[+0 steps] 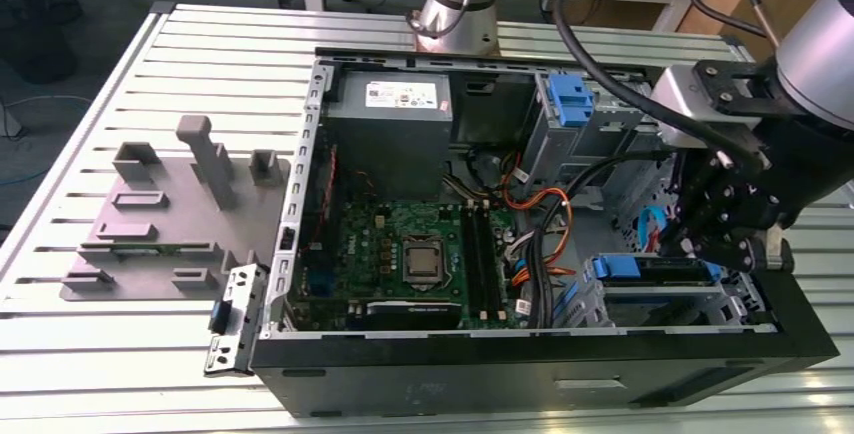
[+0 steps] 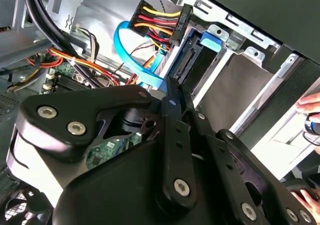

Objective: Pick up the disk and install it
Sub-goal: 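Insert the first disk wire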

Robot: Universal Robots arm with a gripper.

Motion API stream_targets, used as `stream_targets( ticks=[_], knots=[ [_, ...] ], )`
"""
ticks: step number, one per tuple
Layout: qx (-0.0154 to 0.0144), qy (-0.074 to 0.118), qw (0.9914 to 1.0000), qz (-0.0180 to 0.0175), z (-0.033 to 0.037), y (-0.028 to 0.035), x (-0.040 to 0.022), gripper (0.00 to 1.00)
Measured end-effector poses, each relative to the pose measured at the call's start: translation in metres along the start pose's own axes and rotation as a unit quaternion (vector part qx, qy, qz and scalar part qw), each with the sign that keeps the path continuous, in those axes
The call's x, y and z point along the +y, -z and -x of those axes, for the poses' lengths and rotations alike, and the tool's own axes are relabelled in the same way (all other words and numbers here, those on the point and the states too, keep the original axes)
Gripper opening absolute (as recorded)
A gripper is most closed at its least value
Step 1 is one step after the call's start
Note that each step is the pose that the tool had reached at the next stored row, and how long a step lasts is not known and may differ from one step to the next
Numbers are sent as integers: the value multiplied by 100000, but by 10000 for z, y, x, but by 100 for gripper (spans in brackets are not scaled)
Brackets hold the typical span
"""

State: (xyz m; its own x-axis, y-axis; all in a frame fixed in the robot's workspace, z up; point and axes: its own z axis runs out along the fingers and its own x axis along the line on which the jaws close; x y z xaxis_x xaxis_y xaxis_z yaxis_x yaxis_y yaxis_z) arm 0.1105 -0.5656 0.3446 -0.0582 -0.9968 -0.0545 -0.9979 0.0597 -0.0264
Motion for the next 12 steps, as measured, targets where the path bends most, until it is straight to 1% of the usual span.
stream_targets(
  ticks=[7, 12],
  knots=[
    [-10, 467, 99999, -232, -4, -20, 5, 16],
    [-38, 885, 99996, -314, -4, -30, 6, 16]
  ],
)
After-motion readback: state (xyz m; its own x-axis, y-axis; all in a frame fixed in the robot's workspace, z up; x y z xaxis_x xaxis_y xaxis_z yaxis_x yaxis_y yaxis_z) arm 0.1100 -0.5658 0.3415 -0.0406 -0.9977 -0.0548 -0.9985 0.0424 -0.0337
